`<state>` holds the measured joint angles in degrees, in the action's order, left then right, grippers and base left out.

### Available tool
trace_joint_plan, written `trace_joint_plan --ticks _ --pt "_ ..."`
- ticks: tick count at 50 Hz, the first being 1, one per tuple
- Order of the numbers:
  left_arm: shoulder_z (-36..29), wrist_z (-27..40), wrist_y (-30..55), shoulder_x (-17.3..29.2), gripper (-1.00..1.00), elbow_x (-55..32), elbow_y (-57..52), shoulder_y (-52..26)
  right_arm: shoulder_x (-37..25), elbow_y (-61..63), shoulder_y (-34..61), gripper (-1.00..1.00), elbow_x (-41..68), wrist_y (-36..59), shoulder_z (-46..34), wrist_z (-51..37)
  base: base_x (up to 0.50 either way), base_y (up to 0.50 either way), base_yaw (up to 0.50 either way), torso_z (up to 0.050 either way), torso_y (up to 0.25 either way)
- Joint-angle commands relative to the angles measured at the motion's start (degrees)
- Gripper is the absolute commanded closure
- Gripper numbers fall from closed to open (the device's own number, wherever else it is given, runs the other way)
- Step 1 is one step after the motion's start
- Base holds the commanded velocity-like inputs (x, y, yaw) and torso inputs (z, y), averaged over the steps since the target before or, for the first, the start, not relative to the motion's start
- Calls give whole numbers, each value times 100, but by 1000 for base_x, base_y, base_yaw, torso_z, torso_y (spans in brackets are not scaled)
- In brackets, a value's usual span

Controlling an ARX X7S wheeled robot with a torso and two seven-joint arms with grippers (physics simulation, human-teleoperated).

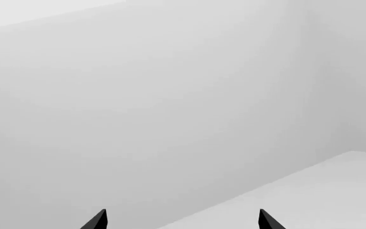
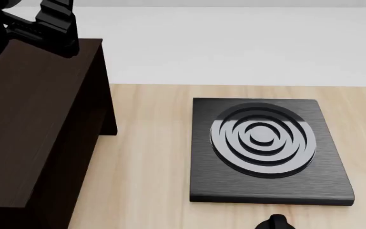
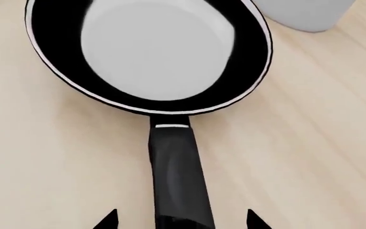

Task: Put the frying pan under the cabinet shelf.

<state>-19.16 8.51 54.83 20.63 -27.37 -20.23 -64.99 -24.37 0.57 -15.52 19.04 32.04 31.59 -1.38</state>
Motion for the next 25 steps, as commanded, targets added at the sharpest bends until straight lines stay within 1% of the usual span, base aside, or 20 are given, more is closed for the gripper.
trace_joint_plan --ticks 1,2,11,16,25 --pt "9 26 25 5 -100 -38 -46 -7 35 -362 105 -100 -141 -14 -96 -136 15 -3 3 0 0" --pt "14 32 34 6 -100 -45 -62 -5 34 -304 96 100 -145 -9 -97 -150 0 -3 3 0 0" --pt "66 82 129 17 -100 -108 -173 -54 -1 272 4 100 -40 237 -59 -177 0 0 0 0 0" --pt "110 116 217 48 -100 -155 -271 -76 30 515 -129 100 47 270 110 -199 0 0 0 0 0" --pt "185 158 358 61 -100 -239 -373 -205 -159 1853 -201 100 284 913 359 -419 0 0 0 0 0"
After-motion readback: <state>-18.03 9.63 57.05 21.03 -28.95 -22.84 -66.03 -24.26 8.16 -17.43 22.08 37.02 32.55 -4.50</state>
